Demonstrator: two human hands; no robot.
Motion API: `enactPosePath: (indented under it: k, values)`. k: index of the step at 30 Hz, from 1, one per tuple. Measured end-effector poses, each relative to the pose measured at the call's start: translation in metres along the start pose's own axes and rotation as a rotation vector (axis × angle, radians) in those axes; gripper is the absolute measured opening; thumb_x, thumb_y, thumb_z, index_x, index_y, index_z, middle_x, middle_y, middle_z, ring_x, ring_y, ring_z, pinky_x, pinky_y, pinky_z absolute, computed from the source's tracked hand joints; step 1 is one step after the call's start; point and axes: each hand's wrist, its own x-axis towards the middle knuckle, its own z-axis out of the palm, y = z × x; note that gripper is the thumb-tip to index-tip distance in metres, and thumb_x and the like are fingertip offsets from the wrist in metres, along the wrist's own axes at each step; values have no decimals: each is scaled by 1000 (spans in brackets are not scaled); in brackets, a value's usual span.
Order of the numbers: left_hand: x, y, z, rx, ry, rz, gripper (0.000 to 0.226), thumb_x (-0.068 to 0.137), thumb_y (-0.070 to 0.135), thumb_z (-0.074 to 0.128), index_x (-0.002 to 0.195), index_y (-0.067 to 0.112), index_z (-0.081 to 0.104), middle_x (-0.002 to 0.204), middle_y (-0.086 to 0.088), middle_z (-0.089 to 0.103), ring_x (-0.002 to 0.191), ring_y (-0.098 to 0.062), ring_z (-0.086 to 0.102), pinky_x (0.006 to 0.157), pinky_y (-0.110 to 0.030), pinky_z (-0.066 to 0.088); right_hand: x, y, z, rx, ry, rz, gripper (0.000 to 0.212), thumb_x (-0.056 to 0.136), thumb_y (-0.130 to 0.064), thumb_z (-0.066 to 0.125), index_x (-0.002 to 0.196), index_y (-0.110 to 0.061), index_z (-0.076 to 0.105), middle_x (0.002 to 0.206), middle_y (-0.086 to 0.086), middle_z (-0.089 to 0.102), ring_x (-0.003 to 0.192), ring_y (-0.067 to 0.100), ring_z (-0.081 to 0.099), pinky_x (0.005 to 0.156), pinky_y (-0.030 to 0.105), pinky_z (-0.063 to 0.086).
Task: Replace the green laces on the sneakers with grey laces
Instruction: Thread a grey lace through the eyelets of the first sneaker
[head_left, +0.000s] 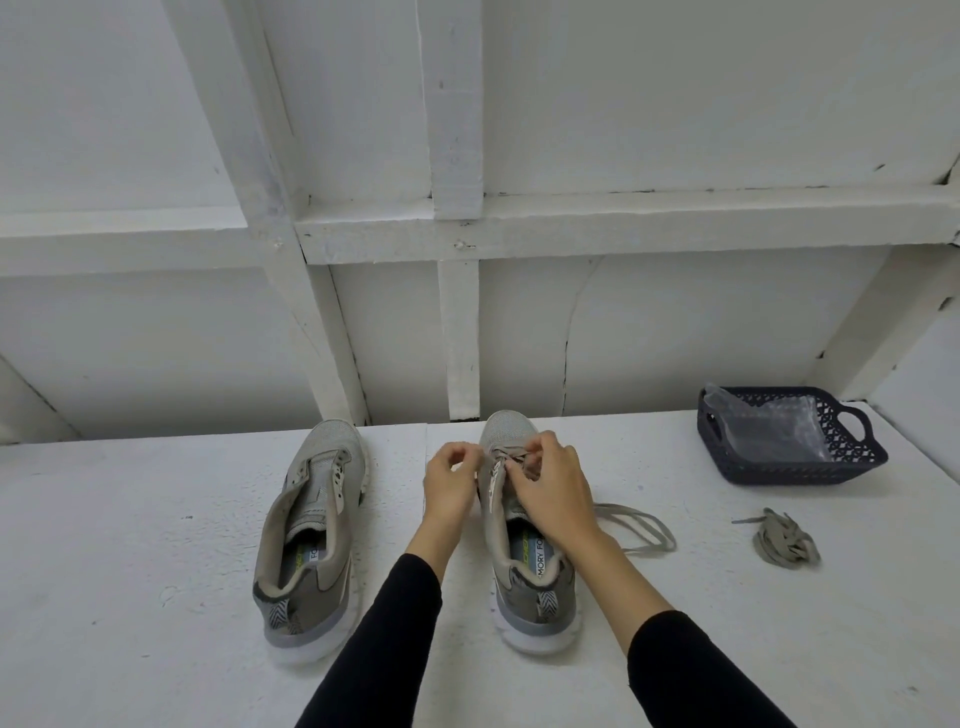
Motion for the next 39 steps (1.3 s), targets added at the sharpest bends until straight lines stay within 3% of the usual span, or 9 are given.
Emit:
enactPosePath:
  k: [4,8,12,17,20,24,27,35,39]
  values:
    - [8,30,-18,-343,219,-26,8,101,8,39,99,6,47,84,-6,59,68,-15,57,61,-26,51,-12,-4,-12,-65,-114,101,38,85,-42,59,104,-16,39,105,0,46,97,21,48,76,34,41]
    - [11,31,-42,814,124,546,20,103,29,38,106,24,57,78,7,59,75,-14,51,63,-33,37,-19,0,-13,57,-100,263,29,85,-33,59,99,-15,41,105,3,54,91,22,52,69,32,36]
    - [14,22,-41,1258,-157,548,36,97,56,42,97,35,71,94,8,60,101,-20,42,78,-32,30,-19,-4,-13,22,-49,269,23,84,-32,60,90,-16,44,97,3,58,84,23,51,66,32,35]
    - [-2,25,-27,19,-184,112,32,104,30,42,84,14,61,104,1,64,111,-20,55,81,-29,41,-19,-1,-12,91,-34,284,23,82,-31,61,84,-16,44,92,3,57,83,24,55,68,35,44]
    - [-3,36,-29,-479,-49,-25,32,106,30,34,81,14,44,69,0,51,64,-15,53,64,-28,51,-20,0,-12,132,-23,297,21,81,-28,60,79,-16,43,88,5,58,79,24,55,65,34,43]
    - [5,22,-44,860,-7,452,25,99,53,37,91,32,46,60,10,48,60,-14,45,57,-30,35,-21,0,-13,103,-23,288,20,82,-28,59,80,-17,42,91,4,58,83,25,54,65,33,40]
    - [5,8,-43,1177,-120,478,32,92,65,43,95,41,64,80,14,51,90,-11,45,66,-30,38,-21,-1,-13,69,-23,285,21,84,-30,58,82,-17,42,89,3,57,81,24,53,62,32,36]
    - [-1,14,-27,-595,27,-135,28,106,24,37,82,11,47,90,-3,64,87,-17,59,78,-30,46,-21,0,-13,43,-17,283,21,84,-31,58,84,-16,44,89,1,56,80,23,53,62,31,36]
    - [4,19,-34,-473,199,-143,32,105,23,30,74,17,32,65,1,30,51,-10,31,52,-23,40,-21,1,-12,44,-9,280,21,83,-32,57,83,-18,42,89,2,57,81,24,54,63,32,37]
